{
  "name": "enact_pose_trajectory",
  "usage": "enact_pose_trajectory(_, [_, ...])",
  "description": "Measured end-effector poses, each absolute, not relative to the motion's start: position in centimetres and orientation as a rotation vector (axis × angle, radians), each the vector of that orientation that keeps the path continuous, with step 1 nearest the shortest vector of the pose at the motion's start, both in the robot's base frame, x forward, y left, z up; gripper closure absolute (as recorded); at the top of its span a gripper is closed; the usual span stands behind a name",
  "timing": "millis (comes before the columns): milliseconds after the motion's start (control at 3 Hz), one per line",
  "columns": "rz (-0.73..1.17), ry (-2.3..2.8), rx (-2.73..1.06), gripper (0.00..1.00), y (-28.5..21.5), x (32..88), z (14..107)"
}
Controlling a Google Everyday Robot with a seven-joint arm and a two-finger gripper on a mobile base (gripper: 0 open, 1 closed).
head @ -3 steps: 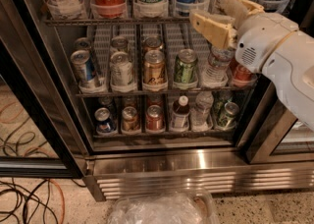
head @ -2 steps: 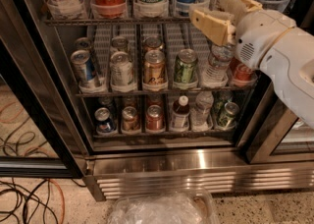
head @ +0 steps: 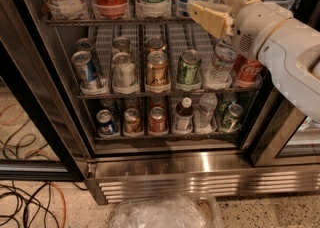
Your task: Pick redbull can from top shelf of fridge
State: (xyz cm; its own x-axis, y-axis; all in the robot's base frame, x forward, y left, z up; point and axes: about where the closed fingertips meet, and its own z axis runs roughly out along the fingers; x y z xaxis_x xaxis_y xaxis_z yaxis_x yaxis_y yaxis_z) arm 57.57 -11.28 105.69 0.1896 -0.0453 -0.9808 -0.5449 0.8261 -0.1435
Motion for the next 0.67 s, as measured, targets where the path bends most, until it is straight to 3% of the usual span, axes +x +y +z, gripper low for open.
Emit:
enact_pose_trajectory(333, [0.383,1.350,-0.531,0.37,-10.9,58.6,105.7])
enact_pose_trajectory(667, [0.432,1.358,-0.534,0.35,-8.6,66.3,106.7])
